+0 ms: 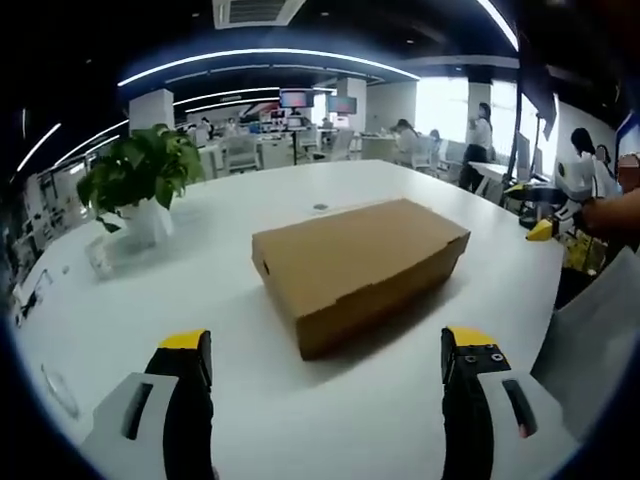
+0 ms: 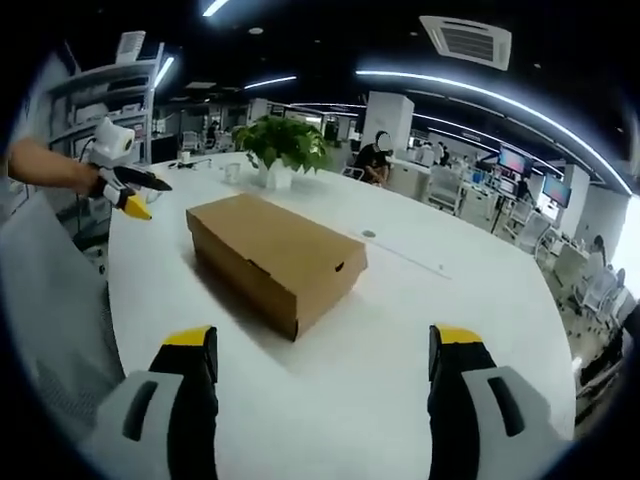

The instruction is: Operate the shoe box by opening the lid, removing the specified soft item, and placing it in the target area until the item is outside and the box remains undamaged.

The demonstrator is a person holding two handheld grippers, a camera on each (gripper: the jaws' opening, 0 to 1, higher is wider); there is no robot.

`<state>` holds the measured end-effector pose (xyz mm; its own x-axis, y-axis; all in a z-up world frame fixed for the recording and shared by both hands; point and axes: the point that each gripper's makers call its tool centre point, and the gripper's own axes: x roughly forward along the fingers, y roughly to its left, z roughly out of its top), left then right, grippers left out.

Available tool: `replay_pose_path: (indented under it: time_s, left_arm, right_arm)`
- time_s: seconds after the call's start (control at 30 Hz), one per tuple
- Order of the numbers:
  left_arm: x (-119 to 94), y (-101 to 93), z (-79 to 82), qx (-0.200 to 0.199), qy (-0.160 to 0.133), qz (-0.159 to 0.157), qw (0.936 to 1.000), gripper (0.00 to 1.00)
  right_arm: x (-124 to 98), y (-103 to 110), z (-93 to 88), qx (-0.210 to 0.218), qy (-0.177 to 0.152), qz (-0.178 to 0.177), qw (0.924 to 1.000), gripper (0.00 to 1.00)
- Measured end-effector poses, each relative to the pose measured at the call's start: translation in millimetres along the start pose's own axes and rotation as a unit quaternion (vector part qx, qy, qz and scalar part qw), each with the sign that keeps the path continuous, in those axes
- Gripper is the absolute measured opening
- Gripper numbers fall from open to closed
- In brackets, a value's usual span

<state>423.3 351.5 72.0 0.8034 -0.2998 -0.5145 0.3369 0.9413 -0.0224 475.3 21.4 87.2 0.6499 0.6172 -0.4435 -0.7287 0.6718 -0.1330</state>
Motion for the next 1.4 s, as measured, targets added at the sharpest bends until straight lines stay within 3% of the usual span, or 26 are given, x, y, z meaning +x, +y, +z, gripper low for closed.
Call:
replay_pose_path:
  time_s: [0.6,1.4]
  left_arm:
    - [33,12.5,7.4,0.014,0.001,-0.02,0.9997,0.86]
    - [60,4.0,4.1,0.038,0.016,-0.045,0.9981,0.69]
  right_arm:
    - [60,25,8.5,-0.005,-0.001,0.066,0.9978,0.69]
    - [101,33,0.8,-0.021,0.023,0.109,0.9935,0.48]
